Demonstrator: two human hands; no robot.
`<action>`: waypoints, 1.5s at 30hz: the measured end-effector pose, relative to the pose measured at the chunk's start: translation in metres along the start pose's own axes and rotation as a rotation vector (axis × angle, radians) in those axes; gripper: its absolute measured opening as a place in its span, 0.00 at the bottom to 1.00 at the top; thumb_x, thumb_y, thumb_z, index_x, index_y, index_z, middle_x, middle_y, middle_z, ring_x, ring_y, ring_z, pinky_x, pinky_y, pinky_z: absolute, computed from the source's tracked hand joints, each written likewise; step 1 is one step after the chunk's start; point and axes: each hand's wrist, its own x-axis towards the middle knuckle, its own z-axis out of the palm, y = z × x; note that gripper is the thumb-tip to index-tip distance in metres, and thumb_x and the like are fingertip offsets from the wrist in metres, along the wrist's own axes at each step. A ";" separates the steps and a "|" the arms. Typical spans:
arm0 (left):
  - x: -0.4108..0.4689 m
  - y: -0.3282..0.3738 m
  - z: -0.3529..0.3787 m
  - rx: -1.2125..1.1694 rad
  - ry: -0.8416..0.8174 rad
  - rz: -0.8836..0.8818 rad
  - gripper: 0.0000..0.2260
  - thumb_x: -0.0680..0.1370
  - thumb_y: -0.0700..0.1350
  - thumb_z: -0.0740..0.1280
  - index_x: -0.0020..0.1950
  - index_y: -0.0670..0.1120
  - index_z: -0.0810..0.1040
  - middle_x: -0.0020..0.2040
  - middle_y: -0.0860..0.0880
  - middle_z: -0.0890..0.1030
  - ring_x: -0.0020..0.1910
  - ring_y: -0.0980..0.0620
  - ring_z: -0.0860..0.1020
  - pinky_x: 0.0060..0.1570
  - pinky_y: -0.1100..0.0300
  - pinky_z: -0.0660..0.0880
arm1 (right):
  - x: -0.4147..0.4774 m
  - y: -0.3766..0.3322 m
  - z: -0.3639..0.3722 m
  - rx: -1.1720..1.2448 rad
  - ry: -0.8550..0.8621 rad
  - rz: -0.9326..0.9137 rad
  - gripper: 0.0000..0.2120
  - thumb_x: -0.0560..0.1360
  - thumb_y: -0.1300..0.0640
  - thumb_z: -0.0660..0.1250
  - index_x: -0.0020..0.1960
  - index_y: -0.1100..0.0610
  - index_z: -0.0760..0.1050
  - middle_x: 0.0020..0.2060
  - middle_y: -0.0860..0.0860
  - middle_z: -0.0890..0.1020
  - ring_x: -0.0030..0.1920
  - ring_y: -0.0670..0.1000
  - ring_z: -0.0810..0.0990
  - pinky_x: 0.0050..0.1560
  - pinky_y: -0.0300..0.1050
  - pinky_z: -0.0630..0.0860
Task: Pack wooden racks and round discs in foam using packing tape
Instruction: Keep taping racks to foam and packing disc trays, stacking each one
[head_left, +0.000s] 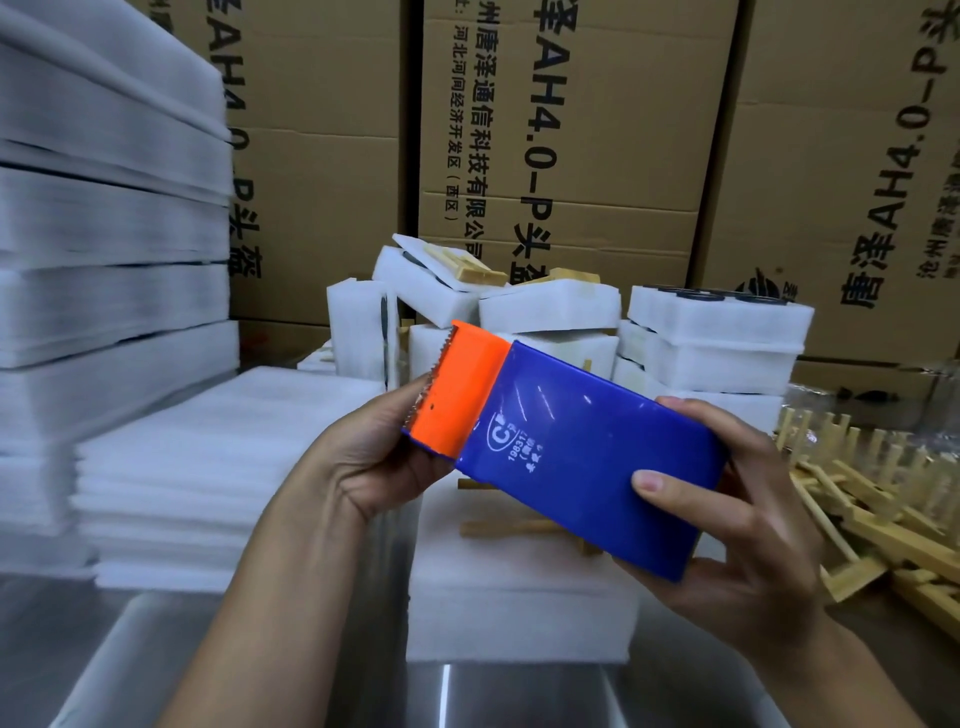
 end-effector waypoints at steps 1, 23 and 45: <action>0.000 0.000 -0.001 0.017 0.011 -0.001 0.07 0.62 0.43 0.70 0.34 0.41 0.85 0.36 0.44 0.84 0.32 0.50 0.82 0.31 0.58 0.80 | 0.000 -0.001 0.000 0.002 -0.005 -0.002 0.21 0.68 0.52 0.74 0.57 0.54 0.70 0.59 0.62 0.70 0.65 0.52 0.71 0.58 0.36 0.73; 0.006 -0.002 0.019 0.591 0.548 0.670 0.02 0.72 0.38 0.72 0.39 0.44 0.82 0.28 0.50 0.82 0.27 0.58 0.80 0.28 0.67 0.74 | 0.011 0.056 -0.028 0.274 -0.174 0.472 0.28 0.60 0.55 0.76 0.57 0.37 0.73 0.65 0.45 0.69 0.64 0.36 0.70 0.55 0.28 0.73; -0.006 0.003 -0.028 2.537 0.692 0.263 0.06 0.79 0.39 0.60 0.52 0.49 0.69 0.47 0.51 0.77 0.47 0.50 0.78 0.38 0.62 0.65 | -0.035 0.109 -0.068 0.417 -0.034 0.968 0.38 0.66 0.80 0.65 0.46 0.34 0.81 0.57 0.42 0.76 0.50 0.34 0.78 0.43 0.31 0.78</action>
